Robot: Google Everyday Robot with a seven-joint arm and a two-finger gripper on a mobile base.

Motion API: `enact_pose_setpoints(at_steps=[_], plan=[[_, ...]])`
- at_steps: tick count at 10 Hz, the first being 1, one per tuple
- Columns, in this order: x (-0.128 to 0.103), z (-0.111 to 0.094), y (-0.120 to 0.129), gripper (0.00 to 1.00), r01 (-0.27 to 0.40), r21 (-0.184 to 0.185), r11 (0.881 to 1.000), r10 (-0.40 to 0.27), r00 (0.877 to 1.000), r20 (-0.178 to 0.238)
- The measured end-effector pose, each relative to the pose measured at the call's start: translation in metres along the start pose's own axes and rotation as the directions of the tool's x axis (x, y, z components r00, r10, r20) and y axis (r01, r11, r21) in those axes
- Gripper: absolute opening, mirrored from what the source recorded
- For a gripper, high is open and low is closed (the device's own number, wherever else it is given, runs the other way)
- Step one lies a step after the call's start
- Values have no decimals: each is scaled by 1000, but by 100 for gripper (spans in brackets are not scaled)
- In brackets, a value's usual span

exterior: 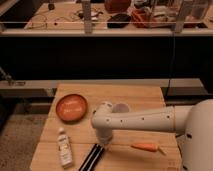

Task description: Push the eraser across the table

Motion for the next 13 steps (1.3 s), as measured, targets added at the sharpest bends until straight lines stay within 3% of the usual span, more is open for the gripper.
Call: enact_pose_setpoints(at_steps=[2, 4, 8, 11, 13], plan=[[-1, -2, -1, 2, 3, 4, 1000, -3, 1000, 0], [-5, 0, -2, 2, 59, 8, 998, -59, 998, -22], [-8, -1, -2, 2, 64, 10, 998, -64, 998, -17], [-15, -1, -4, 2, 132, 16, 991, -131, 991, -28], [-16, -1, -4, 2, 136, 19, 991, -135, 990, -29]])
